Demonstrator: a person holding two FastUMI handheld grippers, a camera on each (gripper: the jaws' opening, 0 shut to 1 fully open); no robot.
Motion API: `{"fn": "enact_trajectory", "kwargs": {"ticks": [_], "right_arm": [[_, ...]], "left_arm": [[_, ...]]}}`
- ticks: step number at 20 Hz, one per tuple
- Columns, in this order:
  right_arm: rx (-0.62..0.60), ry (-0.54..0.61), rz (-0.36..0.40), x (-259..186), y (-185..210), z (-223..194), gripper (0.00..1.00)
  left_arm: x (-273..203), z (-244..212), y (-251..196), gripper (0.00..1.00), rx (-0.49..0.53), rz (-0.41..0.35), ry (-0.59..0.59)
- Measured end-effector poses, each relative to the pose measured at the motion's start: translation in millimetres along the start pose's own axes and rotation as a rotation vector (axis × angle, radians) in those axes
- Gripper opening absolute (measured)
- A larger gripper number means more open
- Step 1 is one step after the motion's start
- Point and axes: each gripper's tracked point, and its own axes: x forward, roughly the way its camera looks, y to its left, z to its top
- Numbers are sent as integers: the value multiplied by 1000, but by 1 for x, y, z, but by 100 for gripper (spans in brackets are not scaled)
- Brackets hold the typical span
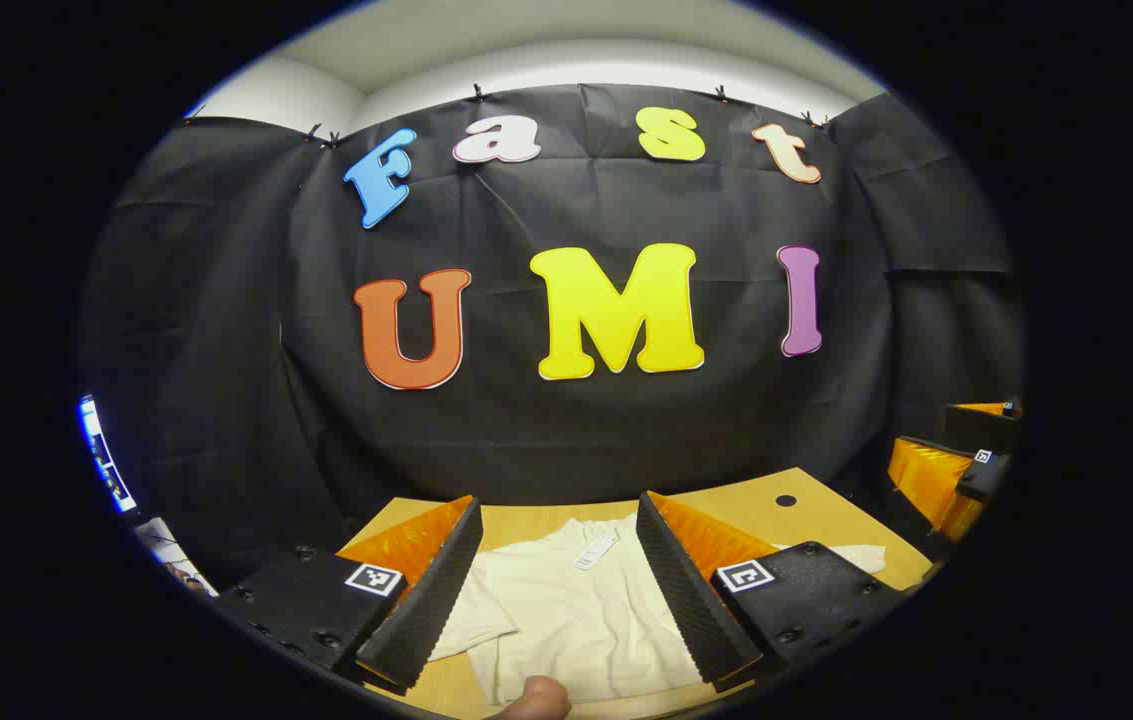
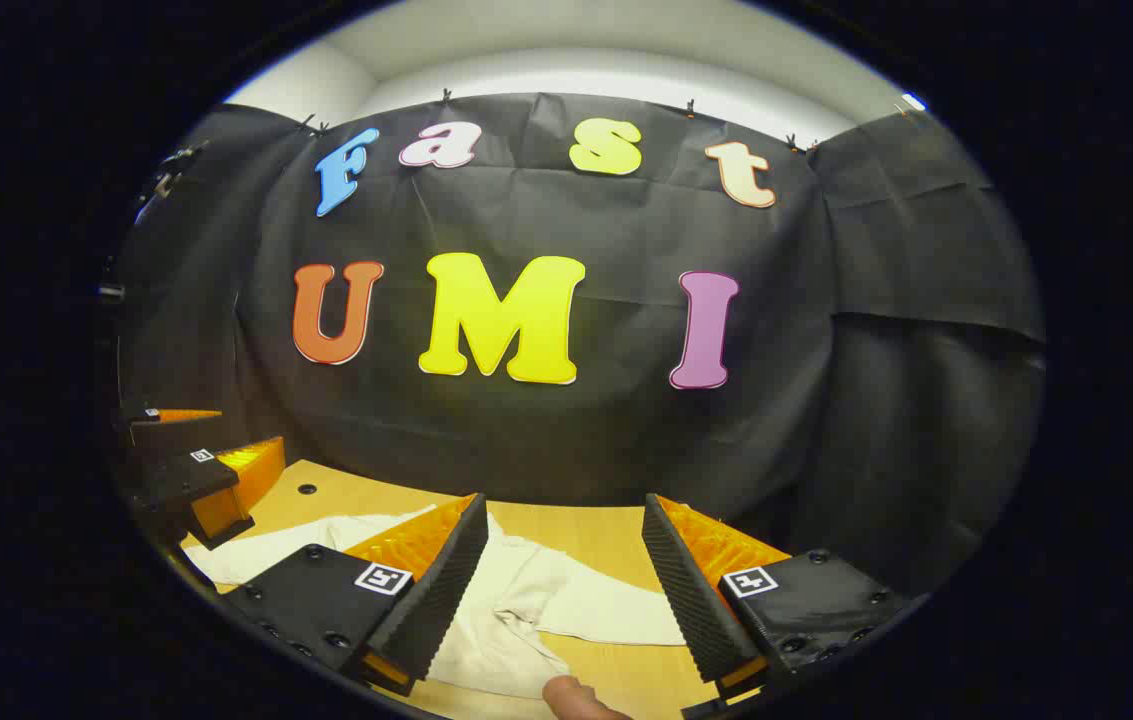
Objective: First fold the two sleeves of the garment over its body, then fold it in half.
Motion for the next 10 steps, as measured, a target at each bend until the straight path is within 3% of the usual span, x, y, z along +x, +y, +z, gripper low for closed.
{"fn": "enact_trajectory", "kwargs": {"ticks": [10], "right_arm": [[32, 12, -15, 30, -17, -2, 97]], "left_arm": [[14, 1, -5, 98, 1, 13, -12]]}}
